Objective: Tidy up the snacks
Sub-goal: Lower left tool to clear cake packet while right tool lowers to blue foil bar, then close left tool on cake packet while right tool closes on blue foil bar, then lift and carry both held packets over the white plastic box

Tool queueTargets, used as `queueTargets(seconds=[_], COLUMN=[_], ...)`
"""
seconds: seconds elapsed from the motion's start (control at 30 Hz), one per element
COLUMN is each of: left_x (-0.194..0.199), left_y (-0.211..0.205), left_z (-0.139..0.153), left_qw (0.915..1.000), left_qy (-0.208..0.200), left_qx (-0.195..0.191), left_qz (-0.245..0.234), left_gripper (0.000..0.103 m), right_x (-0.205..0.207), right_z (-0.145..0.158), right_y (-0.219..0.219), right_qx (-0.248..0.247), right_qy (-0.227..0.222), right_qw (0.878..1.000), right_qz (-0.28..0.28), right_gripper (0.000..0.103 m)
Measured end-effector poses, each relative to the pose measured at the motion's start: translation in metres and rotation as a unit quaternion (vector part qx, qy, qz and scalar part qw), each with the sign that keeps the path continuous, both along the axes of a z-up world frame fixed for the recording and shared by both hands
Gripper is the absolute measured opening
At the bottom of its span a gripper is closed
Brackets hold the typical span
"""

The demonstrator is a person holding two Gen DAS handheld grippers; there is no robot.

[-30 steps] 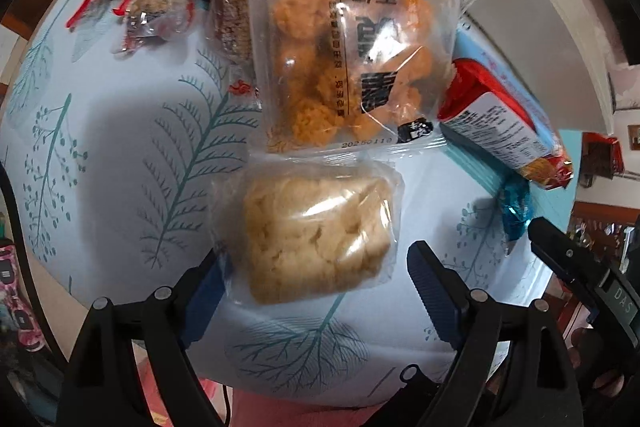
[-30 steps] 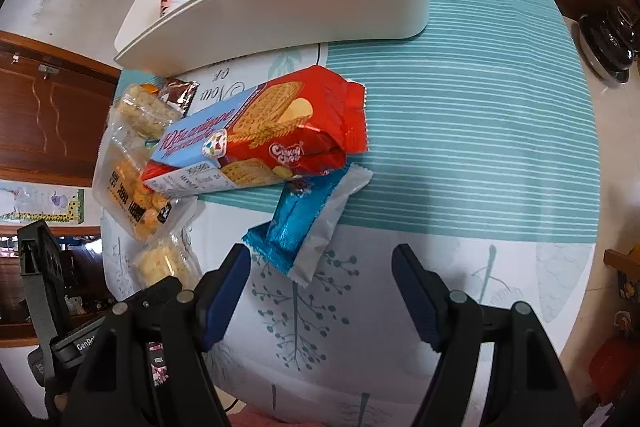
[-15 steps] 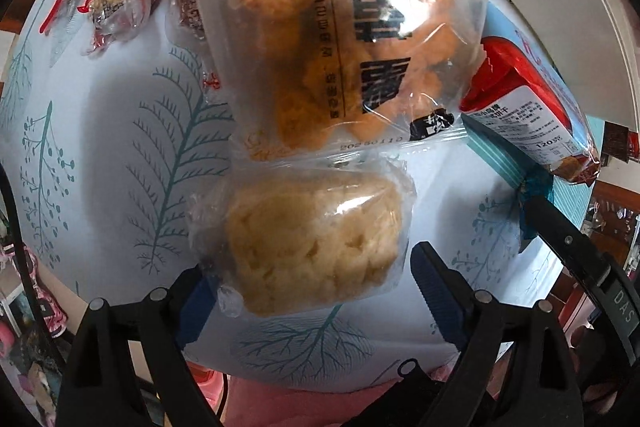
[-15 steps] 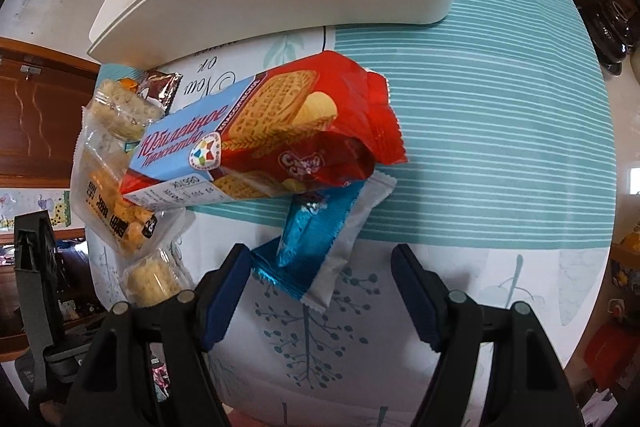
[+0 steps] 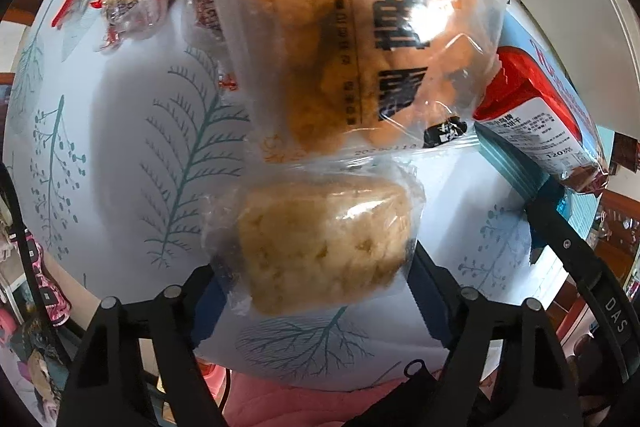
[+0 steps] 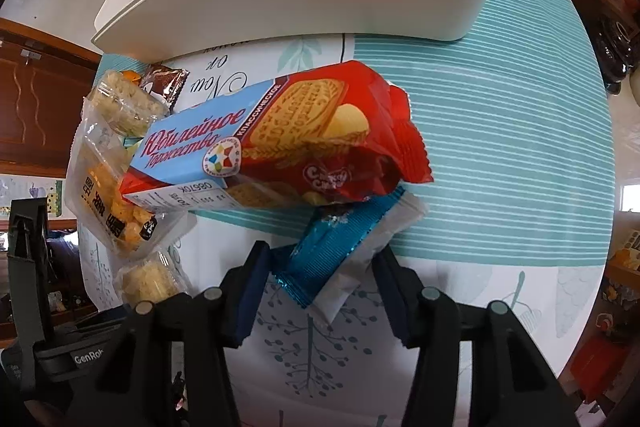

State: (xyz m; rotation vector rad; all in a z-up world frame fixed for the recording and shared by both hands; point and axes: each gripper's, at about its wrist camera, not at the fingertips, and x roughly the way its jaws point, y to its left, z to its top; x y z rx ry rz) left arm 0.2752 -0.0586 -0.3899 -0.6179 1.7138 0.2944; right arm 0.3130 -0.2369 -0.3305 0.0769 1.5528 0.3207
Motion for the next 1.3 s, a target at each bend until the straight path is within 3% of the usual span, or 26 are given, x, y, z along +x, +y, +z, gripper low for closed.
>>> queueTargets(seconds=[0.17, 0.27, 0.43, 0.5, 0.77, 1.03, 1.07, 1.3], left_x=[-0.003, -0.001, -0.011, -0.034, -0.057, -0.081, -0.084, -0.096], left_y=[0.005, 0.006, 0.006, 0.005, 0.008, -0.002, -0.003, -0.007], left_z=[0.001, 0.001, 0.002, 0.003, 0.004, 0.034, 0.039, 0.084], left_qw=[0.9999, 0.9998, 0.9998, 0.9997, 0.9991, 0.9988, 0.9987, 0.9974], left_qy=[-0.005, -0.009, -0.009, -0.006, 0.006, -0.017, -0.021, -0.057], left_qx=[0.006, 0.007, 0.005, 0.002, 0.011, 0.019, 0.019, 0.029], left_qz=[0.013, 0.014, 0.020, 0.024, 0.040, 0.043, 0.042, 0.032], left_gripper=[0.071, 0.070, 0.070, 0.070, 0.069, 0.069, 0.069, 0.069], right_x=[-0.002, -0.003, -0.005, -0.006, -0.016, -0.026, -0.027, -0.036], right_z=[0.001, 0.003, 0.005, 0.006, 0.022, 0.041, 0.045, 0.060], right_y=[-0.003, -0.004, -0.019, -0.021, -0.039, -0.050, -0.051, -0.060], right_qx=[0.004, 0.005, 0.014, 0.018, 0.037, 0.063, 0.067, 0.096], right_qy=[-0.001, -0.004, 0.005, 0.005, -0.014, -0.048, -0.054, -0.074], right_qw=[1.000, 1.000, 1.000, 1.000, 0.999, 0.996, 0.996, 0.992], right_qz=[-0.001, -0.004, -0.010, -0.014, -0.031, -0.034, -0.035, -0.037], right_gripper=[0.049, 0.039, 0.037, 0.037, 0.035, 0.030, 0.025, 0.023])
